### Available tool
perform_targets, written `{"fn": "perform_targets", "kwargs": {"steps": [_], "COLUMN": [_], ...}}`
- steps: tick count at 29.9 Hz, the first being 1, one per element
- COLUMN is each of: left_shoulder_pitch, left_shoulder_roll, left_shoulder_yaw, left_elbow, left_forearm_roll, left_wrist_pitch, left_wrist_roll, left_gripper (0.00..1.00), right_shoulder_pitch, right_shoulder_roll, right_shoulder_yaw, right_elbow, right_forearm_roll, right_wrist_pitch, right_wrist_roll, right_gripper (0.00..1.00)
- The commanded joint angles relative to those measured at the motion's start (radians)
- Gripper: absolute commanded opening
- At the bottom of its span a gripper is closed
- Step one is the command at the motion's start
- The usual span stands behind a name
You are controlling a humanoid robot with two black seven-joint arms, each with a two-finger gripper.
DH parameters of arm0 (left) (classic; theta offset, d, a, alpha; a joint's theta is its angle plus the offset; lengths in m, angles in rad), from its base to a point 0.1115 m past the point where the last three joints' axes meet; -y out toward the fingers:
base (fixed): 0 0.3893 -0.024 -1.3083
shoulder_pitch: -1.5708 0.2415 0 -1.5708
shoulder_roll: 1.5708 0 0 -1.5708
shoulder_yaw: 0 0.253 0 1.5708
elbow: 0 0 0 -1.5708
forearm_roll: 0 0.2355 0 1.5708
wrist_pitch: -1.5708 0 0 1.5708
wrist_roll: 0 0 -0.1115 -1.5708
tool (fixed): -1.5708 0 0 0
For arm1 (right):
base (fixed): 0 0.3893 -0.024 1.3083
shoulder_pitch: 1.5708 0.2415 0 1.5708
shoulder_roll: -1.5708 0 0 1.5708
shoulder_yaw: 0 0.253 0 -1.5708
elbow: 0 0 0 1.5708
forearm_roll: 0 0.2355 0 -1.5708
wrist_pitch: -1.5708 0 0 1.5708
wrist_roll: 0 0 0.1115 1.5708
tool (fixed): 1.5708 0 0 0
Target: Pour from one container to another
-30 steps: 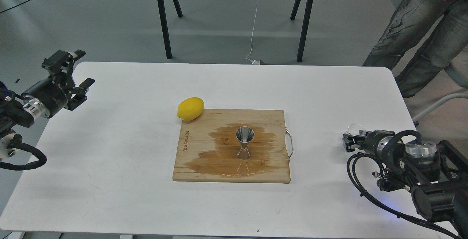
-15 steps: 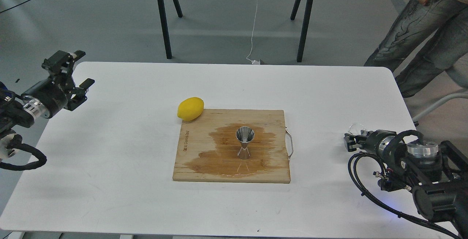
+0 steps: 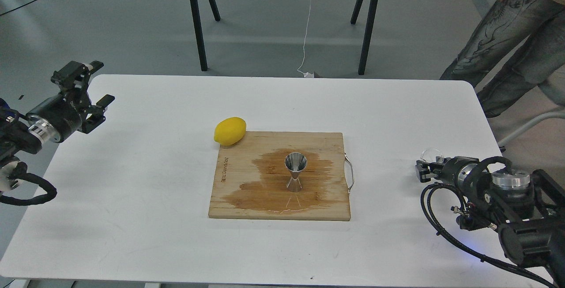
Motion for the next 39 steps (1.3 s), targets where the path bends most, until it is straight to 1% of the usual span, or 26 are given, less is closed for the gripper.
{"fn": "perform_targets", "kwargs": {"steps": [1, 8, 10, 11, 12, 13, 14, 15, 16, 18, 21, 24, 30, 37, 39], "left_shoulder_pitch": [-0.001, 0.000, 0.000, 0.000, 0.000, 0.000, 0.000, 0.000, 0.000, 0.000, 0.000, 0.000, 0.000, 0.002, 0.002], "left_shoulder_roll": [0.000, 0.000, 0.000, 0.000, 0.000, 0.000, 0.002, 0.002, 0.002, 0.000, 0.000, 0.000, 0.000, 0.002, 0.002], "left_shoulder_yaw": [0.000, 0.000, 0.000, 0.000, 0.000, 0.000, 0.000, 0.000, 0.000, 0.000, 0.000, 0.000, 0.000, 0.000, 0.000], "left_elbow": [0.000, 0.000, 0.000, 0.000, 0.000, 0.000, 0.000, 0.000, 0.000, 0.000, 0.000, 0.000, 0.000, 0.000, 0.000], "left_forearm_roll": [0.000, 0.000, 0.000, 0.000, 0.000, 0.000, 0.000, 0.000, 0.000, 0.000, 0.000, 0.000, 0.000, 0.000, 0.000], "left_wrist_pitch": [0.000, 0.000, 0.000, 0.000, 0.000, 0.000, 0.000, 0.000, 0.000, 0.000, 0.000, 0.000, 0.000, 0.000, 0.000], "left_wrist_roll": [0.000, 0.000, 0.000, 0.000, 0.000, 0.000, 0.000, 0.000, 0.000, 0.000, 0.000, 0.000, 0.000, 0.000, 0.000], "left_gripper": [0.98, 0.98, 0.98, 0.98, 0.98, 0.98, 0.98, 0.98, 0.98, 0.98, 0.98, 0.98, 0.98, 0.98, 0.98], "right_shoulder_pitch": [0.000, 0.000, 0.000, 0.000, 0.000, 0.000, -0.002, -0.002, -0.002, 0.000, -0.002, -0.005, -0.008, -0.009, -0.011], "right_shoulder_roll": [0.000, -0.003, -0.003, -0.003, -0.005, -0.006, -0.008, -0.009, -0.009, -0.011, -0.012, -0.014, -0.014, -0.014, -0.014], "right_shoulder_yaw": [0.000, 0.001, 0.001, 0.001, 0.000, -0.005, -0.012, -0.017, -0.021, -0.023, -0.025, -0.023, -0.025, -0.022, -0.020], "right_elbow": [0.003, 0.017, 0.017, 0.017, 0.020, 0.024, 0.032, 0.038, 0.043, 0.043, 0.044, 0.046, 0.046, 0.046, 0.046], "right_forearm_roll": [0.000, 0.000, 0.002, 0.002, 0.002, 0.000, 0.000, -0.001, -0.001, -0.001, -0.003, -0.006, -0.024, -0.026, -0.026], "right_wrist_pitch": [0.000, 0.000, 0.000, 0.000, 0.000, 0.000, 0.000, 0.000, 0.000, 0.000, 0.000, 0.000, 0.000, 0.000, 0.000], "right_wrist_roll": [-0.001, -0.001, -0.001, -0.001, -0.003, -0.003, -0.002, -0.003, -0.003, -0.003, -0.003, -0.001, 0.000, -0.001, -0.003], "right_gripper": [0.98, 0.98, 0.94, 0.89, 0.78, 0.65, 0.48, 0.35, 0.27, 0.18, 0.13, 0.02, 0.01, 0.32, 0.44]}}
